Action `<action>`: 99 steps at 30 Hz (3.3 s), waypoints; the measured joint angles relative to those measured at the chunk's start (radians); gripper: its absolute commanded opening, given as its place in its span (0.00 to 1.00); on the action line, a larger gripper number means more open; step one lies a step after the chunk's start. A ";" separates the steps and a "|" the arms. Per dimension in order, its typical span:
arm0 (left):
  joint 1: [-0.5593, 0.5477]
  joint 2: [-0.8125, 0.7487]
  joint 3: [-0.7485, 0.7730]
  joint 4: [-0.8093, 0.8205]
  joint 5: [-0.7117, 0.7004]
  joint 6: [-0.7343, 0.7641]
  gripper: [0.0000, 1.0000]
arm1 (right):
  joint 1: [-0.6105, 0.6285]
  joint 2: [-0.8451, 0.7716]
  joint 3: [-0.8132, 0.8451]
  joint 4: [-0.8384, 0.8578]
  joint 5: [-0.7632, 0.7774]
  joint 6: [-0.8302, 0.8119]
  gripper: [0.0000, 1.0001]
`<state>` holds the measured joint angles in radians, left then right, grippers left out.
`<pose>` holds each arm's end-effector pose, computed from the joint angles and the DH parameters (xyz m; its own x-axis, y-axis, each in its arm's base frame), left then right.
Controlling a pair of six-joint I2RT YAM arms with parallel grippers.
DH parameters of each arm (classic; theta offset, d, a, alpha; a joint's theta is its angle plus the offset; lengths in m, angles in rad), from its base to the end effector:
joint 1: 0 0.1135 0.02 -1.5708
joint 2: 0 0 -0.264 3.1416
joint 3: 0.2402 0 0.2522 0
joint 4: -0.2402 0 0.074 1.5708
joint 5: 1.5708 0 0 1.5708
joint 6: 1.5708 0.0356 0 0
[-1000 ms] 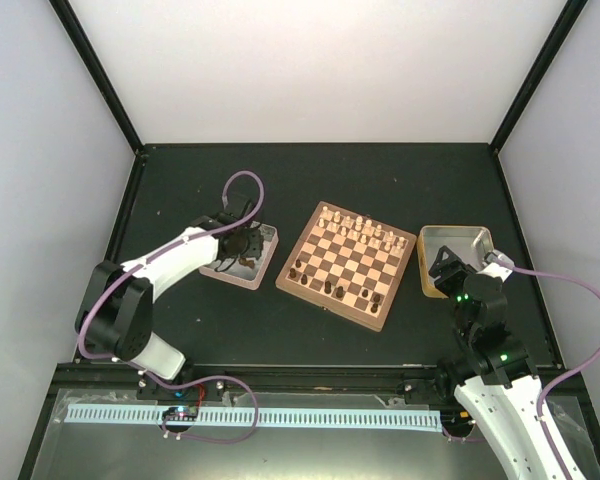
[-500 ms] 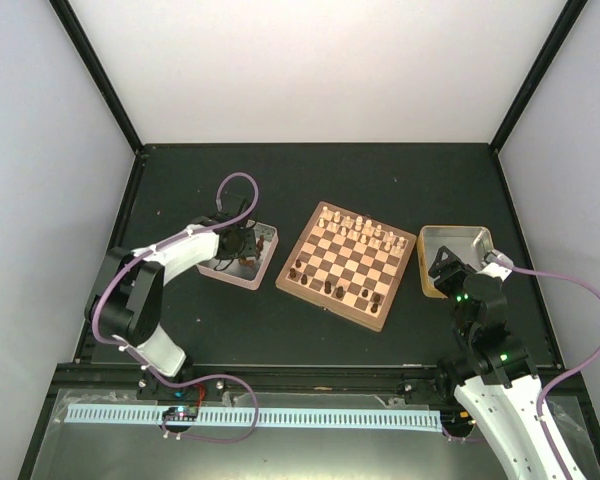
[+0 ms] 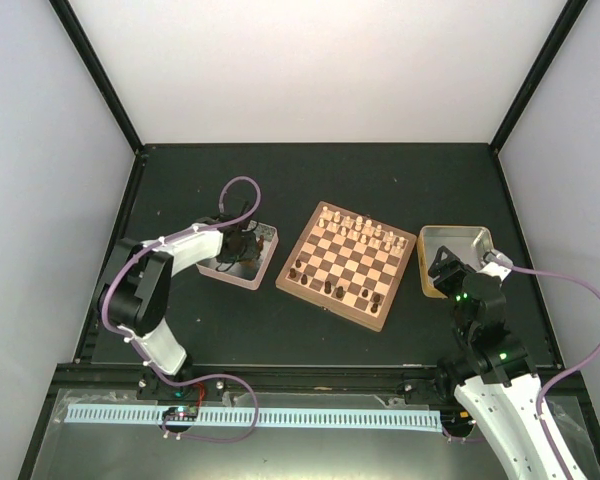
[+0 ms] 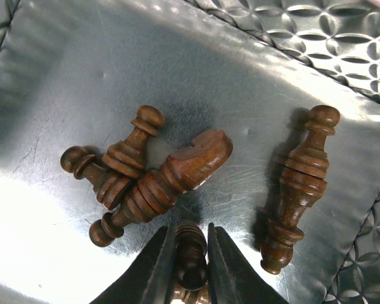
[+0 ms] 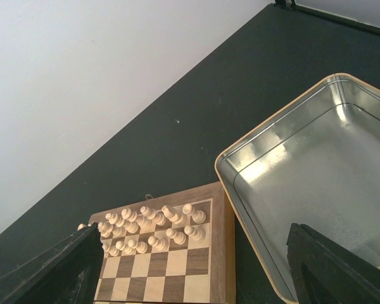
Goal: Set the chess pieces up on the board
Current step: Pick up the chess piece from the storage box, then place the chess piece on the chessboard.
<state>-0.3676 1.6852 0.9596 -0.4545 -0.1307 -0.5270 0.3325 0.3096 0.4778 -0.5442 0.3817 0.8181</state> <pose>0.2955 -0.1088 0.1570 -0.9017 -0.1871 -0.3898 -0.1660 0.9822 -0.0874 0.0984 0.0200 0.2548 -0.2193 0.6408 -0.7357 0.2701 0.7644 0.5854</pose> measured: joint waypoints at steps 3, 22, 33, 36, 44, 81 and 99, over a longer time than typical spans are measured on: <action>0.000 0.006 0.000 0.000 0.000 0.001 0.10 | 0.000 0.003 0.000 0.003 0.000 0.000 0.80; -0.003 -0.181 0.000 0.034 0.128 0.042 0.11 | 0.000 0.018 -0.002 0.025 -0.003 0.000 0.80; -0.196 -0.172 0.080 0.016 0.256 0.150 0.13 | 0.000 0.023 -0.011 0.029 -0.015 0.003 0.80; -0.281 -0.145 0.130 0.006 0.251 0.178 0.13 | 0.000 0.023 -0.011 0.029 -0.016 0.004 0.80; -0.414 -0.017 0.246 -0.084 0.197 0.224 0.13 | 0.000 0.023 -0.013 0.028 -0.018 0.004 0.80; -0.447 0.220 0.417 -0.283 0.085 0.228 0.27 | 0.000 0.015 -0.015 0.027 -0.018 0.004 0.81; -0.388 0.013 0.373 -0.245 -0.005 0.176 0.46 | 0.000 0.015 -0.015 0.028 -0.018 0.004 0.81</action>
<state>-0.7555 1.6985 1.3327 -0.6998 -0.1356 -0.3511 0.3325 0.3244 0.4629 -0.5163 0.3634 0.8219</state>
